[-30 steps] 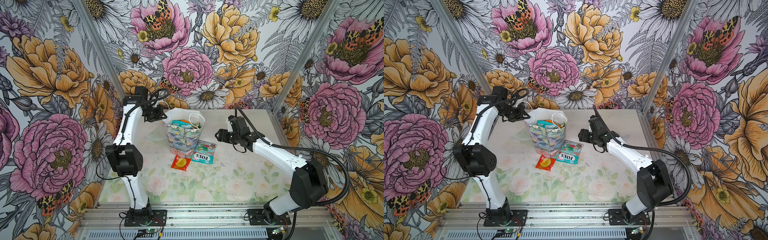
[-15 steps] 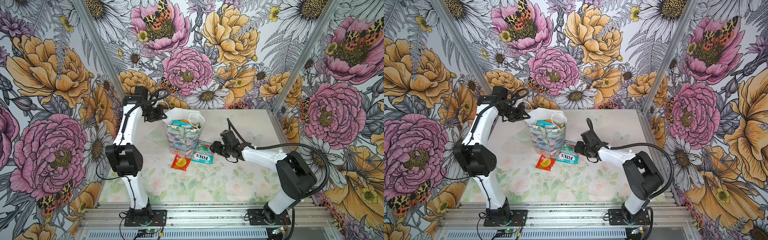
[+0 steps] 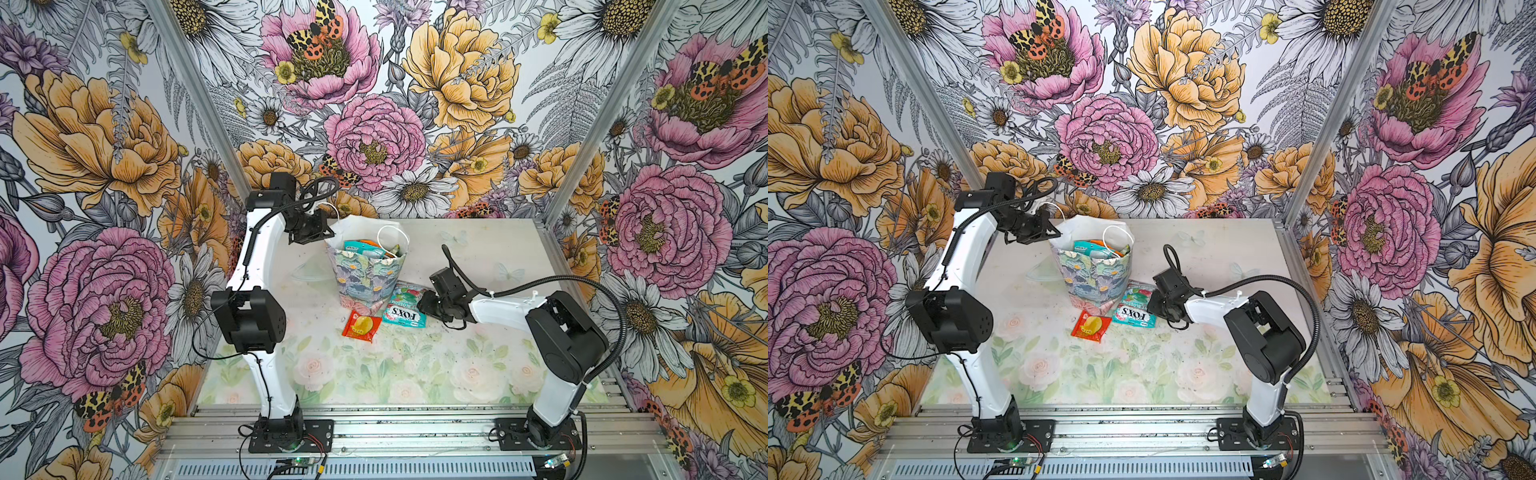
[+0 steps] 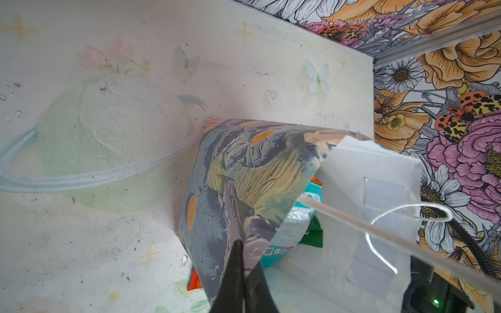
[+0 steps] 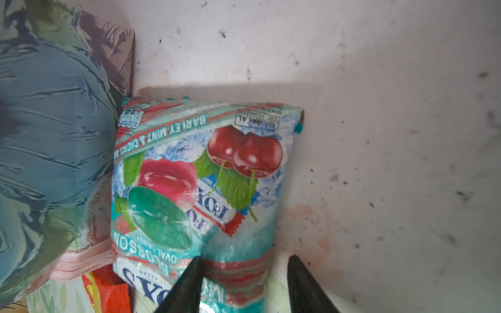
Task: Place the snacks into the paper bag
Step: Pick up the snack at the center of the table.
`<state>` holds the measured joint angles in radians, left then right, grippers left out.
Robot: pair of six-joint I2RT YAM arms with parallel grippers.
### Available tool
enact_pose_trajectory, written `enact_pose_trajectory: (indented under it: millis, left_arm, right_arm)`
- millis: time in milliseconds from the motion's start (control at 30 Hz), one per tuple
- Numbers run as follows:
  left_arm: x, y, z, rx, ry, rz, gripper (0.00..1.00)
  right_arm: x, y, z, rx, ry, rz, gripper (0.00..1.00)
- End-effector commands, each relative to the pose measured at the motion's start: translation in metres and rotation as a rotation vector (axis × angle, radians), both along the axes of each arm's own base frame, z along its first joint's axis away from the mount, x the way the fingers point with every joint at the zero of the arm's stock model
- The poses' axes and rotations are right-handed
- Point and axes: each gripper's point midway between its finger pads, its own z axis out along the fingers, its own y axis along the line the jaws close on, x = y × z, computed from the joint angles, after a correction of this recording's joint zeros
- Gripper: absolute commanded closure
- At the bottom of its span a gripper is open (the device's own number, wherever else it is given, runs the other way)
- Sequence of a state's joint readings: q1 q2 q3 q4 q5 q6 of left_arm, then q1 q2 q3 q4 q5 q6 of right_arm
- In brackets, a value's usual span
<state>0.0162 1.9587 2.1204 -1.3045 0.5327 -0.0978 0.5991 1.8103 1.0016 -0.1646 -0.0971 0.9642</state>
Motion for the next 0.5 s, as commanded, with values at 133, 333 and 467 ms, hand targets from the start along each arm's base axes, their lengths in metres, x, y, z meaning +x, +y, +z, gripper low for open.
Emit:
enact_pose_trajectory:
  millis: [133, 333, 467]
  left_arm:
    - [-0.006, -0.009, 0.029, -0.024, -0.094, -0.035, 1.0]
    - [-0.006, -0.01, 0.031, -0.024, -0.099, -0.037, 1.0]
    - [-0.007, -0.01, 0.033, -0.025, -0.103, -0.036, 1.0]
  right_arm:
    - [0.018, 0.009, 0.006, 0.002, -0.051, -0.022, 0.85]
    - [0.023, -0.005, 0.023, -0.01, -0.1, -0.041, 1.0]
    - [0.028, -0.024, 0.055, -0.032, -0.166, -0.057, 1.0]
